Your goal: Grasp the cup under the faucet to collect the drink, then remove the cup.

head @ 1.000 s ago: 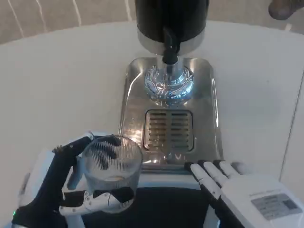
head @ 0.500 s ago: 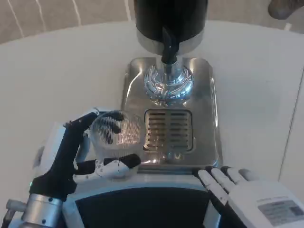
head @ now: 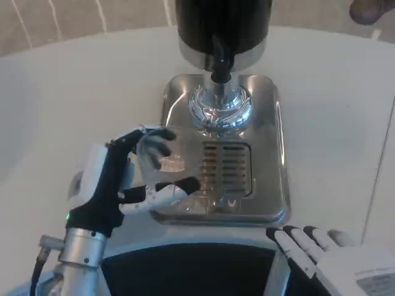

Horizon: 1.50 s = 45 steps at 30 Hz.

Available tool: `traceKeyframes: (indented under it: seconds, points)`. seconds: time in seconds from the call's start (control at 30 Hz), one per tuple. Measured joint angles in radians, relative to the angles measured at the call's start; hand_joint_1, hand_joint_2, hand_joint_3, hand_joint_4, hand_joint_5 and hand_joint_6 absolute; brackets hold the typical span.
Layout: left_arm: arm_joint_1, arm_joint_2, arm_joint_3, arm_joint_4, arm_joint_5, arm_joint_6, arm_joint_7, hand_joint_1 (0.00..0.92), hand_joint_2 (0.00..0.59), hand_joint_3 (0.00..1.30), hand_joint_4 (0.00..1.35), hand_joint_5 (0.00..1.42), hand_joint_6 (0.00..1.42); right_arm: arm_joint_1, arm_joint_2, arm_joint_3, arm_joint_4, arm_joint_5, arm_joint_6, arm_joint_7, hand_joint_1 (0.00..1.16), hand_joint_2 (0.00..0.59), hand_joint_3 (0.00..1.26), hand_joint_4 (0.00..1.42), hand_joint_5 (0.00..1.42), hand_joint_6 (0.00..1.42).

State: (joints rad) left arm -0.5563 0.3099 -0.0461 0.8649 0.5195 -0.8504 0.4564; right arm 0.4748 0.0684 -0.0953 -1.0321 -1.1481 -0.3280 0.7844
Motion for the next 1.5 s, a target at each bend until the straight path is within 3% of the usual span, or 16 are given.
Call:
traceKeyframes:
  seconds: [0.13, 0.3, 0.73, 1.0, 1.07, 1.27, 1.33, 1.5]
  points:
    - [-0.054, -0.008, -0.035, 0.054, 0.018, 0.001, 0.049, 0.676, 0.000, 0.91, 1.10, 1.31, 1.42, 0.013, 0.031, -0.064, 0.000, 0.045, -0.050, 0.004, 0.22, 0.542, 0.00, 0.00, 0.00, 0.00]
    - [-0.104, -0.032, -0.066, 0.111, 0.035, 0.011, 0.086, 0.676, 0.000, 0.91, 1.10, 1.31, 1.42, 0.014, 0.035, -0.119, 0.000, 0.083, -0.093, 0.026, 0.22, 0.542, 0.00, 0.00, 0.00, 0.00]
    - [-0.245, -0.109, -0.154, 0.255, 0.042, 0.064, 0.124, 0.676, 0.000, 0.91, 1.10, 1.31, 1.42, 0.020, 0.036, -0.168, 0.000, 0.115, -0.120, 0.043, 0.21, 0.546, 0.00, 0.00, 0.00, 0.00]
    - [-0.282, -0.133, -0.179, 0.297, 0.042, 0.091, 0.169, 0.672, 0.000, 0.91, 1.09, 1.29, 1.42, 0.023, 0.036, -0.194, 0.000, 0.129, -0.125, 0.044, 0.20, 0.548, 0.00, 0.00, 0.00, 0.00]
    - [-0.285, -0.133, -0.185, 0.302, 0.042, 0.098, 0.186, 0.665, 0.000, 0.90, 1.04, 1.25, 1.42, 0.022, 0.036, -0.197, 0.000, 0.129, -0.125, 0.044, 0.20, 0.549, 0.00, 0.00, 0.00, 0.00]
    - [-0.304, -0.129, -0.220, 0.309, 0.051, 0.116, 0.207, 0.598, 0.000, 0.70, 0.71, 0.97, 1.31, 0.023, 0.036, -0.202, 0.000, 0.134, -0.126, 0.048, 0.19, 0.549, 0.00, 0.00, 0.00, 0.00]
    - [-0.305, -0.125, -0.232, 0.309, 0.061, 0.117, 0.221, 0.520, 0.009, 0.62, 0.59, 0.89, 1.28, 0.023, 0.036, -0.202, 0.000, 0.136, -0.128, 0.049, 0.19, 0.547, 0.00, 0.00, 0.00, 0.00]
    - [-0.315, -0.113, -0.265, 0.309, 0.086, 0.128, 0.250, 0.346, 0.060, 0.52, 0.43, 0.76, 1.15, 0.023, 0.036, -0.205, 0.000, 0.152, -0.135, 0.049, 0.18, 0.542, 0.00, 0.00, 0.00, 0.00]
